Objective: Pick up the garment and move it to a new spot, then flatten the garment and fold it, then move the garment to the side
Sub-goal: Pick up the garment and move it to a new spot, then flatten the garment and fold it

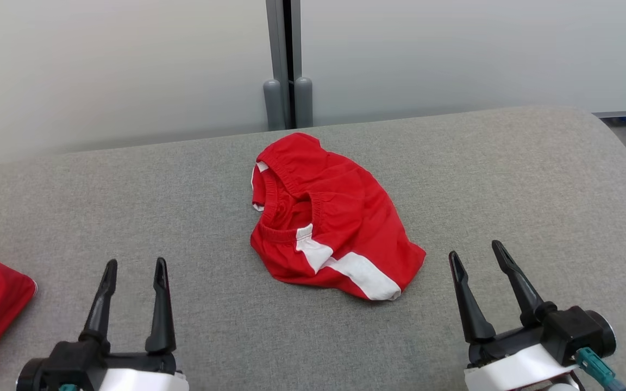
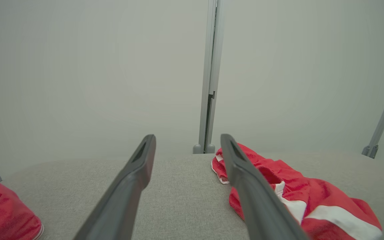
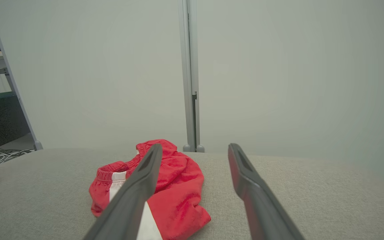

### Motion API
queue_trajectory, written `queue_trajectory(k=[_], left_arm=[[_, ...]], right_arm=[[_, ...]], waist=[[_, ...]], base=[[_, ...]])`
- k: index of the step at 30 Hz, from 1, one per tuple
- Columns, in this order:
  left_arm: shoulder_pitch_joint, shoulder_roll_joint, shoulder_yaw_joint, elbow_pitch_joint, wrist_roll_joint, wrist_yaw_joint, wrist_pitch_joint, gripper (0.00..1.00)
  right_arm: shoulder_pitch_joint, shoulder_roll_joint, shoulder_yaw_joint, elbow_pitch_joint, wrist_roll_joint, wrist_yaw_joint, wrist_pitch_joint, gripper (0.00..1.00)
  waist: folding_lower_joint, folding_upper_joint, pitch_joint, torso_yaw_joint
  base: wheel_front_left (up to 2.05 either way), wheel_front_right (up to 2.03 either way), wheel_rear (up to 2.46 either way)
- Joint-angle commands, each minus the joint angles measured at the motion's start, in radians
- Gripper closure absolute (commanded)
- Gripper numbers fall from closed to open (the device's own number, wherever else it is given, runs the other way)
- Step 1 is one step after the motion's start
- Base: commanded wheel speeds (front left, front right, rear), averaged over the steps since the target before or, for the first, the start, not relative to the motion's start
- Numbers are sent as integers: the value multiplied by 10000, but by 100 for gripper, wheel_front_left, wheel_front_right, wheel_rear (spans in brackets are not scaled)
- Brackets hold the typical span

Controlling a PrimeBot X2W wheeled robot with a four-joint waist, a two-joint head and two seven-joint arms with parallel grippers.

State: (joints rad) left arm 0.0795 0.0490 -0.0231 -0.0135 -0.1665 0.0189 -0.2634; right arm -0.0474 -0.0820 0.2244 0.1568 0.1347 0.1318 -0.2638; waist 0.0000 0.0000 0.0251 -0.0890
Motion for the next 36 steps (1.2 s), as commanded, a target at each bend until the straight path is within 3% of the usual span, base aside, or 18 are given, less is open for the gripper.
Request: queue_trajectory(k=[1,8,36], left_arm=[[176,36,-71,60,-38,91,-9,0],[538,30,-546,292,-143,527,-9,0],[500,29,-769,438,187,417,-10,0]], right_arm=[[118,-68,-3,57,72,-21,-2,0],[325,-24,-43,219,132,-21,-2,0],[375,75,139,458,185,-21,-2,0]], waist=[[0,0,-70,0],[0,0,-213,49],[0,0,-403,252]], base=[[0,0,0],[0,0,0],[0,0,0]])
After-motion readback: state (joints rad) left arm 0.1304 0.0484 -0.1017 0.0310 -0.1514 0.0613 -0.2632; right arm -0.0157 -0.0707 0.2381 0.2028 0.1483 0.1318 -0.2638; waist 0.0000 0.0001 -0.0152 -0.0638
